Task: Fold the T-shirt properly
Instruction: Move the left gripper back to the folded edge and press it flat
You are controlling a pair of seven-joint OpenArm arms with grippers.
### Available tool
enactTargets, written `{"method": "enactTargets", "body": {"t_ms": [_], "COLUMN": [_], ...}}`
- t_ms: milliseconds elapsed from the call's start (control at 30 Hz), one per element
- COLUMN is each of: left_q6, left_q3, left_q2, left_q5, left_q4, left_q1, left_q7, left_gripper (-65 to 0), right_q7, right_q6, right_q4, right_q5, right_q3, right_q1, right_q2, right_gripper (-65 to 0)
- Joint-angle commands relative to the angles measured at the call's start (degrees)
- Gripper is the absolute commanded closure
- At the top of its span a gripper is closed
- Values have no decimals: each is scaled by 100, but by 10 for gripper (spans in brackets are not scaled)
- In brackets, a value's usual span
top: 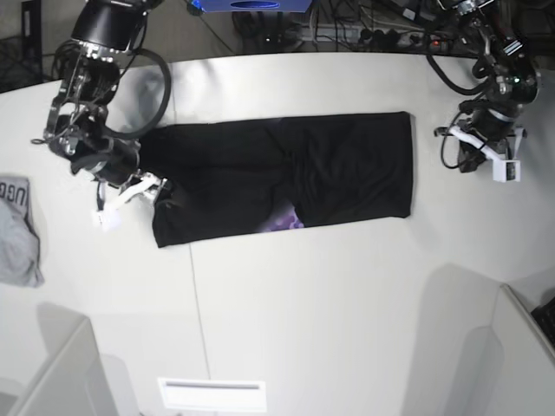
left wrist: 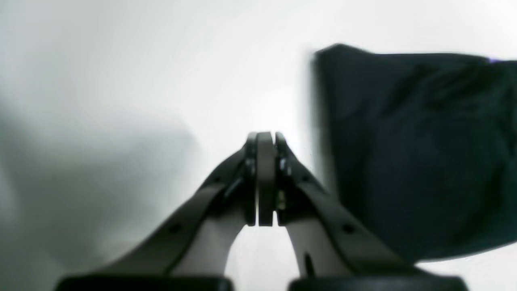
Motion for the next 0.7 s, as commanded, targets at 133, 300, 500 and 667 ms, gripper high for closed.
{"method": "enactTargets", "body": {"t_ms": [133,300,500,667], "left_q6": [-394,-526,-614,-658], "left_q3": [-1088,-1325,-1325,-1176], "left_q2": [-407,-539,-530,-530], "left_q5": [-27,-27,-27,-27], "left_q4": [-197,-672,-953,-971], "left_q1": [307,650,817,782], "left_q7": [-90,-838,-1163,-1163], "left_gripper": [0,0,0,0], "right_q7": [140,377,1177,1318], "right_q6": [20,20,29,46], "right_q4": [-720,-1512,-1978,-2074], "right_q5": [257,248,283,301], "right_q3": [63,2,-1027,-1264], "right_q1": [551,832,788,683], "right_q2": [531,830,1349,1331], "right_gripper": [-381,-381,-381,-381]}}
